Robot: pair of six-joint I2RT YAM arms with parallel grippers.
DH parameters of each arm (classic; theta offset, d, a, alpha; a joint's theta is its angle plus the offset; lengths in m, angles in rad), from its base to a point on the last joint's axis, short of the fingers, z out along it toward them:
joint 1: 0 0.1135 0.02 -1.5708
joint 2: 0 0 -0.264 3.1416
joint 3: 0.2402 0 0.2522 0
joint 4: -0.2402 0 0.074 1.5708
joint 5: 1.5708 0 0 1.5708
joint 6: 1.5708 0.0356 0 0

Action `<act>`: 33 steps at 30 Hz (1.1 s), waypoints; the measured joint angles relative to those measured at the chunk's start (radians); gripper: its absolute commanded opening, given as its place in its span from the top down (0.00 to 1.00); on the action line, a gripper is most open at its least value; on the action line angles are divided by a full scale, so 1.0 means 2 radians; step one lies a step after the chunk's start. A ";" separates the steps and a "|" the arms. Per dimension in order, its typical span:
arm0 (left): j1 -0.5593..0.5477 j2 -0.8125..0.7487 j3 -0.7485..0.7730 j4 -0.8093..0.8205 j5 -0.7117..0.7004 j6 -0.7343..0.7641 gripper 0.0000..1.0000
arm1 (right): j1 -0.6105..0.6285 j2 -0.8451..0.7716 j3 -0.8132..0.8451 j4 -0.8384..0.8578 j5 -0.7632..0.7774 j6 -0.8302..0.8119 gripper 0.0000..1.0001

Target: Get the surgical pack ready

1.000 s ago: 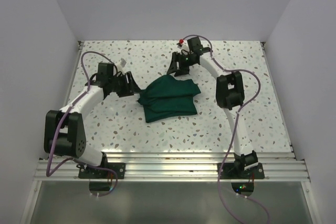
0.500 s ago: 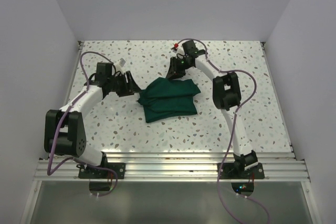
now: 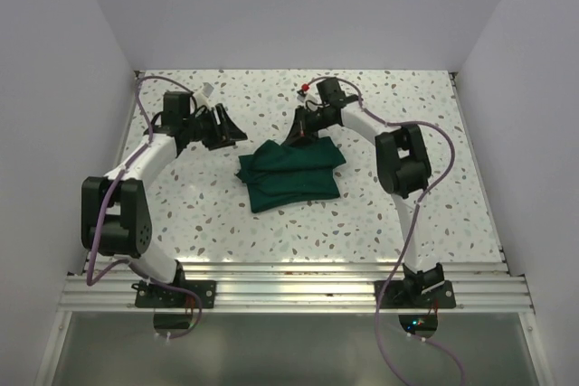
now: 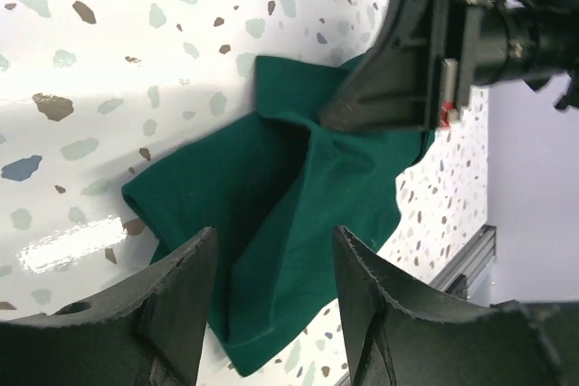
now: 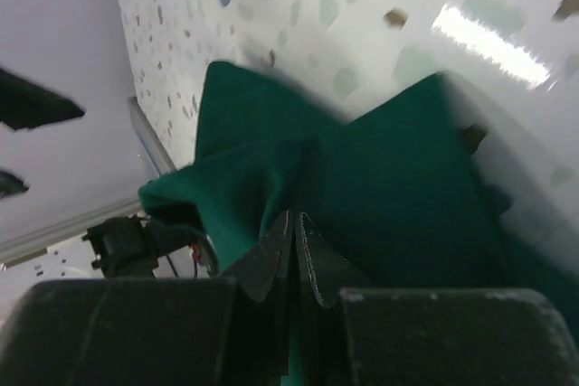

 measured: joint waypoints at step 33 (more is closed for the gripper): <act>-0.077 0.216 0.201 -0.052 -0.014 0.013 0.36 | -0.082 -0.365 -0.253 -0.101 0.103 -0.070 0.37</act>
